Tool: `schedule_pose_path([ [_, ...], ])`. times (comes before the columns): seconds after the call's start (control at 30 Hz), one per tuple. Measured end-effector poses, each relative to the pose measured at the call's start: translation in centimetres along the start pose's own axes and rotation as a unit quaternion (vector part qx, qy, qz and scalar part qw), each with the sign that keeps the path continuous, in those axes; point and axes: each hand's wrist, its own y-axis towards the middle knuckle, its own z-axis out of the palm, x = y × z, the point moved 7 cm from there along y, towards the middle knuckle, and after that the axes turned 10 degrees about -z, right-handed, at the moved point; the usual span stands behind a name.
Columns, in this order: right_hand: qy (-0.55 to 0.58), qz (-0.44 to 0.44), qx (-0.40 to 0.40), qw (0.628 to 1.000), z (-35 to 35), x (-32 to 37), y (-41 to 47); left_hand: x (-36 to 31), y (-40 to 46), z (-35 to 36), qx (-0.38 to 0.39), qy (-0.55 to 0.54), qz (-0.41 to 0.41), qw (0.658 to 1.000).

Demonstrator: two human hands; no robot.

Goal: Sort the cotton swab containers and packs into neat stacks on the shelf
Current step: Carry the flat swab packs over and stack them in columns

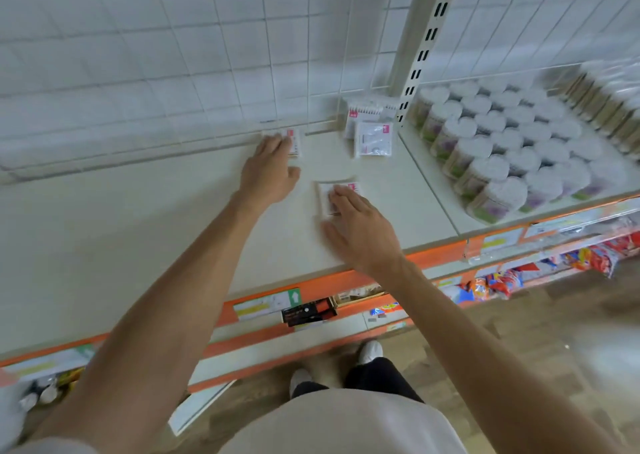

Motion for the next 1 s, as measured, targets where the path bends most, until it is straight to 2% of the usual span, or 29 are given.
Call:
schedule_pose_path([
  [0.07,0.005,0.005,-0.003,1.0,-0.1,0.0,0.0,0.0,-1.4,0.1,-0.035,-0.009,-0.011,0.999],
  [0.33,0.016,0.0,0.011,1.0,0.1,0.7,-1.1,-0.1,-11.8,-0.9,-0.035,-0.007,-0.03,0.999],
  [0.5,0.056,-0.06,0.032,0.996,0.5,2.3,-4.3,0.0,-19.4,-1.7,-0.052,-0.008,-0.047,0.998],
  [0.63,0.096,-0.054,0.022,0.994,0.2,2.4,-4.9,-0.3,-20.7,-1.8,-0.052,-0.018,-0.062,0.997],
  [0.73,0.157,0.01,0.007,0.988,-0.6,1.9,-4.8,0.7,-19.8,-2.8,-0.056,-0.089,-0.091,0.99],
  [0.83,0.221,0.119,-0.061,0.966,-1.5,0.7,-5.1,1.7,-19.0,-3.5,-0.073,-0.144,-0.09,0.983],
  [0.9,0.166,0.165,-0.073,0.97,-1.5,0.4,-5.4,2.1,-18.8,-2.7,-0.036,-0.168,-0.095,0.981],
  [1.0,0.096,0.187,-0.027,0.977,-0.3,0.9,-5.8,2.6,-19.0,-1.7,-0.017,-0.177,-0.112,0.978],
])
